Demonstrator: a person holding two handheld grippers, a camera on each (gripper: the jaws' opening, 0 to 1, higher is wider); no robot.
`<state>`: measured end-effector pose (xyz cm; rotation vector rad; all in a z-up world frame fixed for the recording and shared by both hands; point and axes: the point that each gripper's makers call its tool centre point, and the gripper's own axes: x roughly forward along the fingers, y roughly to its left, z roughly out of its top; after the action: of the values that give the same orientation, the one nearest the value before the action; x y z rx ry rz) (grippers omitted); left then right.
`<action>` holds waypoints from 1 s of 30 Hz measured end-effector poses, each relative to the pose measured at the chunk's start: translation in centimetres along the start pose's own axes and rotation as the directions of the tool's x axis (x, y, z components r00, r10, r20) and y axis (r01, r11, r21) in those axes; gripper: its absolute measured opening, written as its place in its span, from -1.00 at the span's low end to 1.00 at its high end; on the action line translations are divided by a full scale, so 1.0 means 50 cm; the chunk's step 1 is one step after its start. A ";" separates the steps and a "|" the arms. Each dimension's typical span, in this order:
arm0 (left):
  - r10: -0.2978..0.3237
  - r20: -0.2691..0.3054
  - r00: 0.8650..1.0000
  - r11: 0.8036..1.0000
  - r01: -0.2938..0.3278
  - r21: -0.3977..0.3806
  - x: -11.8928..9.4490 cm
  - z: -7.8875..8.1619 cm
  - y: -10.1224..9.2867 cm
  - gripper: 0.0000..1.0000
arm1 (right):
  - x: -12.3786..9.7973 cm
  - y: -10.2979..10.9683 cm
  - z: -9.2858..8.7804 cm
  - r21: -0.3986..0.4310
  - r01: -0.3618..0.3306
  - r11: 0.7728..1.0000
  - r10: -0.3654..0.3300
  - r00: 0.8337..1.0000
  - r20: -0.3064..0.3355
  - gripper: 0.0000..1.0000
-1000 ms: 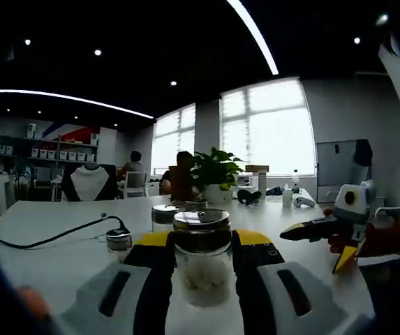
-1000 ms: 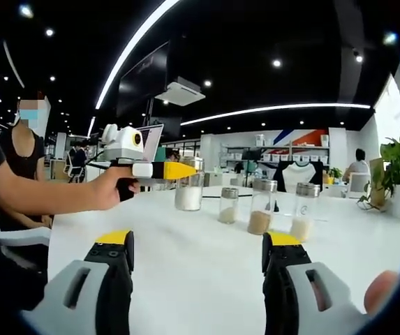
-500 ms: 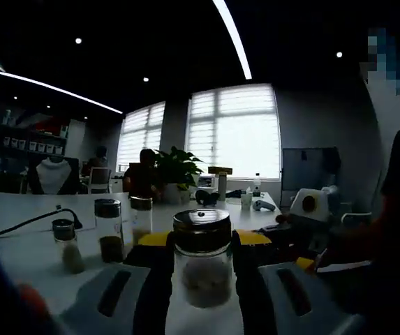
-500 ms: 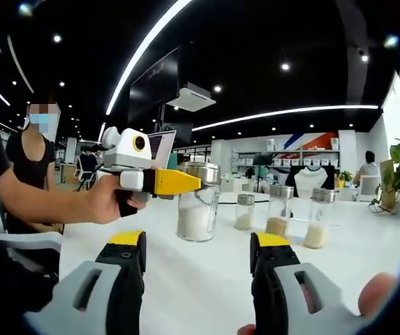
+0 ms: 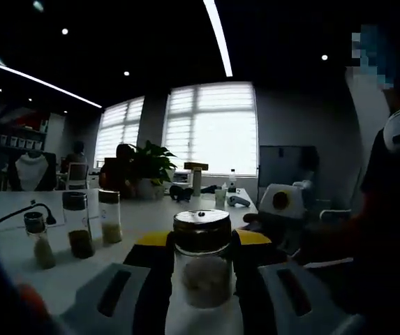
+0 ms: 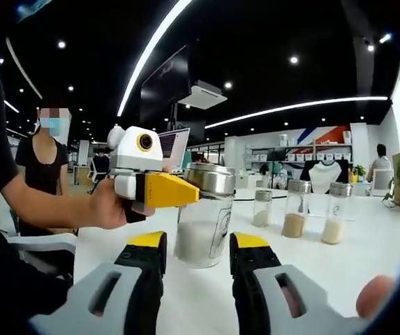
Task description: Rotate the seasoning bottle until the label or dispensing opening points toward the visible target arrow and the bottle remains upright within the marked orientation range
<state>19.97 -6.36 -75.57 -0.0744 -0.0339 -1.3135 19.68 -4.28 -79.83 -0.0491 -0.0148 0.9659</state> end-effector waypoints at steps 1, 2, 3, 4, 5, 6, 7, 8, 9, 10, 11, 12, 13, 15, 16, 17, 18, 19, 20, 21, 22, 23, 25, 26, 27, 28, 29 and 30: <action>-0.009 0.000 1.000 1.000 0.009 0.000 0.001 -0.001 -0.004 -0.32 | 0.002 0.003 -0.002 0.014 -0.011 1.000 0.011 1.000 -0.003 -0.26; -0.013 -0.001 1.000 1.000 0.013 -0.001 0.002 -0.002 -0.004 -0.32 | 0.003 0.004 -0.004 0.014 -0.015 1.000 0.015 1.000 -0.006 -0.31; -0.035 -0.003 0.999 0.999 0.035 -0.002 0.004 -0.004 -0.011 -0.31 | 0.004 0.010 -0.010 0.020 -0.031 0.999 0.031 0.999 -0.018 -0.35; -0.040 -0.005 0.999 0.999 0.040 -0.005 0.005 -0.005 -0.013 -0.31 | 0.004 0.008 -0.011 0.009 -0.026 1.000 0.027 0.999 -0.018 -0.36; -0.039 -0.010 0.999 0.999 0.039 0.004 0.006 -0.009 -0.015 -0.31 | 0.004 0.009 -0.011 0.015 -0.030 0.999 0.030 0.999 -0.017 -0.37; -0.039 -0.017 0.999 0.999 0.039 0.007 0.006 -0.011 -0.015 -0.31 | 0.004 0.008 -0.013 0.018 -0.029 0.999 0.029 0.999 -0.024 -0.37; -0.035 -0.024 0.999 0.999 0.035 0.008 0.005 -0.013 -0.014 -0.31 | 0.004 0.010 -0.016 0.016 -0.029 0.999 0.029 0.999 -0.035 -0.37; -0.026 -0.031 0.999 1.000 0.026 -0.010 0.004 -0.017 -0.012 -0.31 | 0.003 0.012 -0.019 0.023 -0.023 0.999 0.025 0.999 -0.046 -0.37; -0.011 -0.036 0.999 0.999 0.009 -0.041 0.003 -0.019 -0.010 -0.31 | 0.003 0.013 -0.020 0.022 -0.021 1.000 0.023 0.998 -0.051 -0.37; 0.015 -0.038 0.999 0.999 -0.016 -0.045 0.003 -0.020 -0.004 -0.31 | 0.003 0.010 -0.021 0.018 -0.013 1.000 0.014 0.998 -0.056 -0.37; 0.042 -0.044 0.998 0.998 -0.044 -0.039 0.004 -0.021 -0.002 -0.31 | 0.003 0.008 -0.022 0.014 0.000 1.000 0.001 0.998 -0.064 -0.38; 0.051 -0.050 0.997 0.998 -0.053 -0.040 0.005 -0.023 -0.001 -0.30 | 0.003 0.006 -0.025 0.007 0.014 1.000 -0.014 0.997 -0.075 -0.38; 0.078 -0.063 0.995 0.996 -0.080 -0.038 0.005 -0.027 0.001 -0.30 | 0.005 0.003 -0.031 -0.011 0.035 0.999 -0.036 0.995 -0.094 -0.38; 0.140 -0.085 0.987 0.990 -0.142 -0.021 0.007 -0.036 0.010 -0.30 | 0.007 -0.006 -0.041 -0.042 0.072 0.997 -0.077 0.990 -0.121 -0.39; 0.173 -0.093 0.980 0.984 -0.176 -0.023 0.007 -0.040 0.014 -0.29 | 0.008 -0.009 -0.045 -0.060 0.089 0.994 -0.096 0.987 -0.132 -0.39; 0.191 -0.091 0.977 0.981 -0.193 -0.024 0.007 -0.041 0.017 -0.29 | 0.010 -0.008 -0.047 -0.056 0.093 0.994 -0.099 0.986 -0.133 -0.39; 0.212 -0.088 0.973 0.976 -0.216 -0.034 0.006 -0.041 0.020 -0.29 | 0.010 -0.009 -0.047 -0.046 0.101 0.994 -0.106 0.985 -0.133 -0.39; 0.233 -0.079 0.969 0.971 -0.237 -0.040 0.005 -0.039 0.021 -0.29 | 0.009 -0.009 -0.046 -0.042 0.106 0.993 -0.111 0.985 -0.130 -0.39; 0.249 -0.072 0.966 0.967 -0.252 -0.039 0.003 -0.037 0.022 -0.29 | 0.010 -0.010 -0.044 -0.040 0.118 0.992 -0.122 0.985 -0.125 -0.40; 0.270 -0.066 0.960 0.961 -0.274 -0.044 0.002 -0.036 0.025 -0.29 | 0.010 -0.011 -0.043 -0.039 0.125 0.991 -0.129 0.984 -0.123 -0.40; 0.312 -0.060 0.948 0.947 -0.315 -0.061 -0.002 -0.034 0.032 -0.29 | 0.009 -0.018 -0.040 -0.054 0.174 0.983 -0.179 0.976 -0.125 -0.40; 0.341 -0.057 0.938 0.937 -0.344 -0.063 -0.004 -0.034 0.035 -0.29 | 0.009 -0.023 -0.039 -0.069 0.201 0.977 -0.209 0.969 -0.129 -0.40; 0.361 -0.061 0.931 0.929 -0.364 -0.064 -0.004 -0.037 0.036 -0.29 | 0.011 -0.024 -0.041 -0.098 0.238 0.966 -0.250 0.958 -0.138 -0.40; 0.373 -0.059 0.926 0.924 -0.376 -0.067 -0.005 -0.038 0.037 -0.29 | 0.015 -0.021 -0.042 -0.103 0.250 0.963 -0.263 0.955 -0.139 -0.40; 0.380 -0.058 0.923 0.921 -0.384 -0.073 -0.006 -0.039 0.039 -0.29 | 0.017 -0.018 -0.044 -0.104 0.253 0.962 -0.266 0.953 -0.143 -0.39; 0.380 -0.058 0.923 0.921 -0.383 -0.064 -0.009 -0.040 0.037 -0.30 | 0.019 -0.017 -0.046 -0.103 0.253 0.962 -0.266 0.953 -0.143 -0.39; 0.378 -0.056 0.924 0.924 -0.381 -0.044 -0.012 -0.039 0.036 -0.30 | 0.020 -0.018 -0.047 -0.100 0.249 0.963 -0.261 0.955 -0.140 -0.39; 0.361 -0.045 0.932 0.932 -0.362 -0.024 -0.016 -0.035 0.031 -0.30 | 0.021 -0.016 -0.045 -0.091 0.234 0.968 -0.244 0.961 -0.131 -0.39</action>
<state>21.23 -5.32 -77.43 -0.0778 0.0337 -0.9457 21.00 -3.92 -82.04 -0.1810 0.0721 0.7178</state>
